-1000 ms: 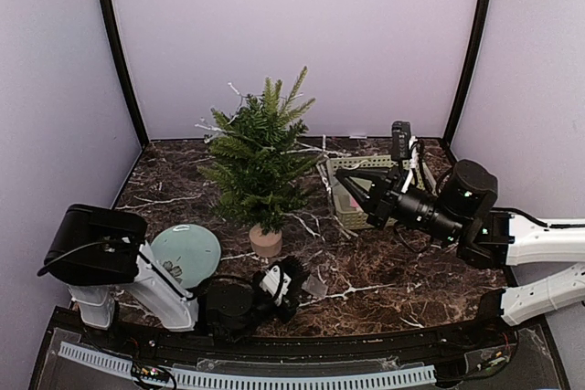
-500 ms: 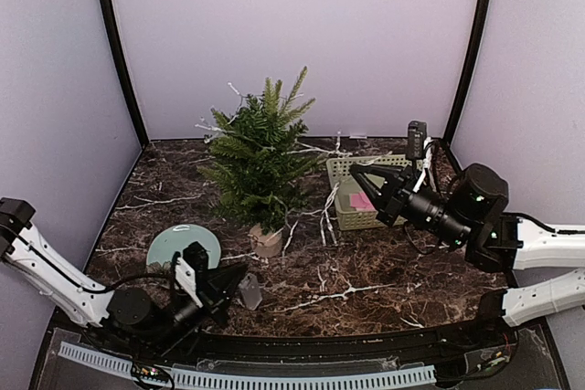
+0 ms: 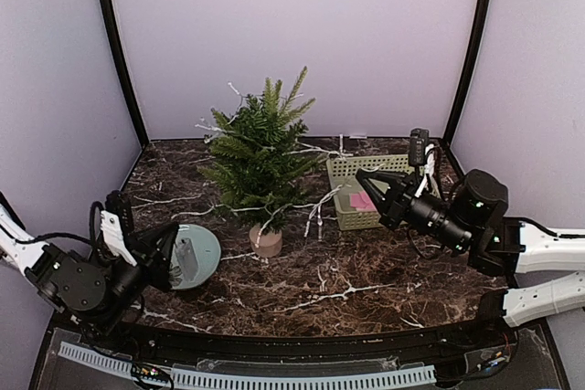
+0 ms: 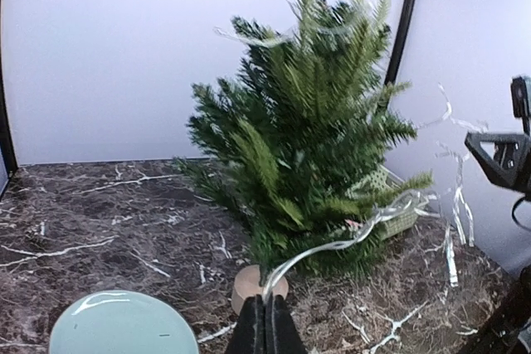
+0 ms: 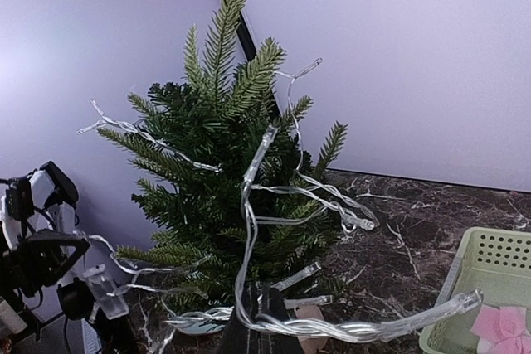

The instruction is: Decorate the small christmas tree

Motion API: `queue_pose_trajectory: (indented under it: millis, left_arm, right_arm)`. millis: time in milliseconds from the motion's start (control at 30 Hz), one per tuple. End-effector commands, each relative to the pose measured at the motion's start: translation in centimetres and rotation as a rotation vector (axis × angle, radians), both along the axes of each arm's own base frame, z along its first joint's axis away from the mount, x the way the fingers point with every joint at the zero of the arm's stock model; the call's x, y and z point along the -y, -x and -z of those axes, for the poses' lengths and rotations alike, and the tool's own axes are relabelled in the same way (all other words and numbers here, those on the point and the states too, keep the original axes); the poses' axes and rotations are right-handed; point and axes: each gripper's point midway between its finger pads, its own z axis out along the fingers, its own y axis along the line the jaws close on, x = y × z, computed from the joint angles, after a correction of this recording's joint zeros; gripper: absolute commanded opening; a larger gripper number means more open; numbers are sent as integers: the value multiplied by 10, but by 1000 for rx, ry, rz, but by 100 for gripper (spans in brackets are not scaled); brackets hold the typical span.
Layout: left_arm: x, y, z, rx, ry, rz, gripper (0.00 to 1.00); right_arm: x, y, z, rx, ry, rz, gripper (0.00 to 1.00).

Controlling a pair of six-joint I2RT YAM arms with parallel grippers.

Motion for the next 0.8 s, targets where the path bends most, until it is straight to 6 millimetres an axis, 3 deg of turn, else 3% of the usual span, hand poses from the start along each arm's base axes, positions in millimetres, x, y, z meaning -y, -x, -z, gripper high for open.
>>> queue_pose_trajectory:
  millis: [0, 100, 300, 333, 467, 533, 567, 600, 633, 700, 733, 767]
  left_arm:
    - [-53, -24, -29, 64, -58, -170, 0]
    - [-64, -34, -52, 70, -93, -235, 0]
    - [-59, -54, -75, 77, -329, -328, 0]
    - [-63, -58, -85, 52, -252, -355, 0]
    - [-81, -73, -104, 24, -266, -445, 0]
    - [-73, -85, -109, 6, -326, -427, 0]
    - [-64, -90, -127, 45, -327, -377, 0]
    - [-47, -100, -115, 76, -341, -300, 0]
    - [-46, -101, -137, 143, -273, -289, 0]
    - [-35, -112, -130, 138, -330, -268, 0]
    - [-35, -118, -143, 133, -302, -244, 0]
    - [-33, -129, -136, 106, -322, -246, 0]
  right_arm:
    - [-4, 2, 0, 2, 2, -11, 0]
    - [-13, 5, 3, 1, 21, -48, 0]
    - [-33, 6, 1, 14, 34, -105, 0]
    - [-35, 6, 1, 15, 35, -112, 0]
    - [-44, 7, 3, 15, 38, -138, 0]
    - [-48, 7, 4, 14, 42, -148, 0]
    - [-49, 7, 5, 13, 44, -152, 0]
    - [-50, 7, 4, 13, 43, -155, 0]
    - [-50, 7, 4, 16, 40, -156, 0]
    - [-50, 7, 1, 18, 37, -154, 0]
    - [-50, 6, 0, 19, 36, -154, 0]
    - [-52, 7, -1, 21, 34, -158, 0]
